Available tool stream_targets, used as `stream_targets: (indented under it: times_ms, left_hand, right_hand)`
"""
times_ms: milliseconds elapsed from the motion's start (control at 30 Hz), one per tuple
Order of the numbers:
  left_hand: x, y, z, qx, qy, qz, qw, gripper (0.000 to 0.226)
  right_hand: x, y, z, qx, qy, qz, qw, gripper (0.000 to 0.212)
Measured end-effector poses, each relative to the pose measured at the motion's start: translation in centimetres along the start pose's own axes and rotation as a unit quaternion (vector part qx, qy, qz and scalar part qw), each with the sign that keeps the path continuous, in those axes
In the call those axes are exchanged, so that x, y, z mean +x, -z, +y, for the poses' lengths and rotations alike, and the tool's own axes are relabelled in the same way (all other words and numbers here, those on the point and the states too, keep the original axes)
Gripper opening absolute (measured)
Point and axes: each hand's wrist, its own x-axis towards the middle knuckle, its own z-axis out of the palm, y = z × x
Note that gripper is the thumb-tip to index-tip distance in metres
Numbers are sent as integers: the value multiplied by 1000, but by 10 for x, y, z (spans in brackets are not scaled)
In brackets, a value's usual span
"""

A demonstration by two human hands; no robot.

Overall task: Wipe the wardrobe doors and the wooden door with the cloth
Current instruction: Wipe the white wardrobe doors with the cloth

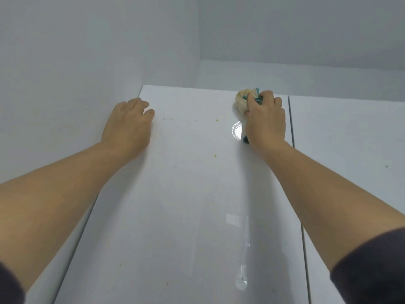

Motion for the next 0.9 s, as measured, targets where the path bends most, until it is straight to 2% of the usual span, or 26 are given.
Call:
stream_targets:
  times_ms: [133,300,367,433,533,633,900]
  left_hand:
    - [6,7,-9,148,-7,-106,983,53]
    - [-1,12,-28,296,-82,-117,945,57]
    - [-3,16,-28,352,-113,-136,919,57]
    - [-4,20,-26,384,-126,-155,902,57]
    - [-4,23,-25,407,-124,-164,890,58]
    - [-3,26,-24,435,-113,-173,877,57]
    - [-4,31,-25,495,-97,-197,840,59]
  right_hand:
    - [13,3,22,-16,-73,-3,997,63]
    - [24,6,39,-25,-152,-1,988,65]
    - [25,2,38,-9,-156,0,988,75]
    - [24,-1,37,0,-155,-8,988,75]
    - [22,-1,36,22,-167,-6,986,67]
    - [24,-2,24,42,-170,-5,984,70]
    - [33,-15,-41,68,-96,5,993,65]
